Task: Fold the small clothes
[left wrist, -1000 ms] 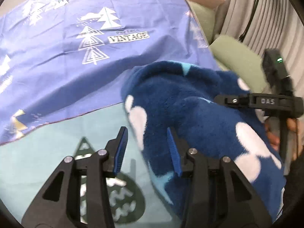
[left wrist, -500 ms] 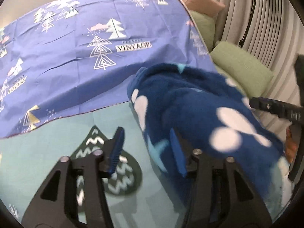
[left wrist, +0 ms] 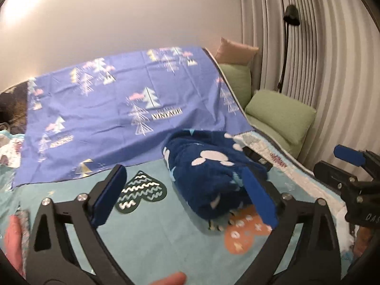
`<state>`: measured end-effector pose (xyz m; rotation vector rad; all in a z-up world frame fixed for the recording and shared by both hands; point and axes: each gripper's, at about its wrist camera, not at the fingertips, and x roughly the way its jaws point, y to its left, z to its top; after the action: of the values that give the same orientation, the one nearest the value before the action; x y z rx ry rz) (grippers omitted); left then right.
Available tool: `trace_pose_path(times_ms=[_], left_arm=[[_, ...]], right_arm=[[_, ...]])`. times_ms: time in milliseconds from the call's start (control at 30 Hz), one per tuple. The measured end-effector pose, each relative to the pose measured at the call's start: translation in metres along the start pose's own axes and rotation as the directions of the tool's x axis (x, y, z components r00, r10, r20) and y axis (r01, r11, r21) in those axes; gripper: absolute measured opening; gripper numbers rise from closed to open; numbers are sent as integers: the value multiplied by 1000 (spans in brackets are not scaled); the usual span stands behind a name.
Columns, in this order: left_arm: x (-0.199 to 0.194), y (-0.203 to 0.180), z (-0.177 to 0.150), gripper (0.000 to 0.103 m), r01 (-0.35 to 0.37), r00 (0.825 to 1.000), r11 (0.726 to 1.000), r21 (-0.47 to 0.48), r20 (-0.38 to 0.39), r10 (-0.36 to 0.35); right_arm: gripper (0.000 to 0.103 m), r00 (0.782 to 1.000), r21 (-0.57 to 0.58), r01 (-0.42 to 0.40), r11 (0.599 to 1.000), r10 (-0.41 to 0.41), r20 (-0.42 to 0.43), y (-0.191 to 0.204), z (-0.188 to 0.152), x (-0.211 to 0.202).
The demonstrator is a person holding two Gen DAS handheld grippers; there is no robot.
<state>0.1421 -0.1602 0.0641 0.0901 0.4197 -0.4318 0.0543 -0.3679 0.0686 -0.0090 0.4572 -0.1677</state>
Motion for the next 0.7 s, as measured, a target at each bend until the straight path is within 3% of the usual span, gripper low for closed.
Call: trace_pose_path(times_ms=[133,400,700], left_arm=[[-59,-6,-3,102,-26,999,1000,-2,25,27],[-149,-16,-32,102,-82,996,996,44,39,80],[-193,-23,-67,102,-80,997,996,32,-11,80]], right_arm=[[83,996,-43,49,998,-45,79,14,-8,-56],[83,997,-25,-14,1000,16,79,33,-38,-128],[85,997,0,-33,999,33,64,46,-71,-167]])
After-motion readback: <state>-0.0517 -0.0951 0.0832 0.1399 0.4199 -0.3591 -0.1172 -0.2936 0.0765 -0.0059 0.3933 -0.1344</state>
